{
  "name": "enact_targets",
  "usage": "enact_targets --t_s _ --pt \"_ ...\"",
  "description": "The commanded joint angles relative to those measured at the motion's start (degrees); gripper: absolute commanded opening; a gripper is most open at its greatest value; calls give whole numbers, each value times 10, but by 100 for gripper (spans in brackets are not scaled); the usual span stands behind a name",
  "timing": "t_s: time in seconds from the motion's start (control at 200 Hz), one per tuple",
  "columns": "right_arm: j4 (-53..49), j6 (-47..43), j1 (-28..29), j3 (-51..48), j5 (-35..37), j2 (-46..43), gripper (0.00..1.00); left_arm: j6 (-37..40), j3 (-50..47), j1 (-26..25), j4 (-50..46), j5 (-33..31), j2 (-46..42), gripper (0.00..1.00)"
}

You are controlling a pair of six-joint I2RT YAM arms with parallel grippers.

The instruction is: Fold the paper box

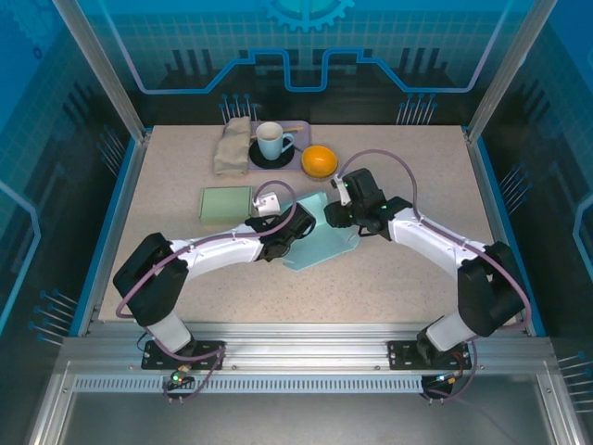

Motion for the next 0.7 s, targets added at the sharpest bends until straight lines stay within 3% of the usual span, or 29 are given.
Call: enact_targets --t_s 0.0,0.155,0.5,0.695 --pt "-11 -4 -2 14 -77 -29 48 10 -11 3 -19 -25 -13 3" --pt "-25 -15 -3 27 -47 -39 50 14 -18 3 -12 -23 -15 3" --pt "-3 -52 1 77 -50 68 50 13 -6 3 -15 -8 -11 3" --pt "10 -53 4 97 -48 106 44 18 -1 3 -15 -2 -12 3"
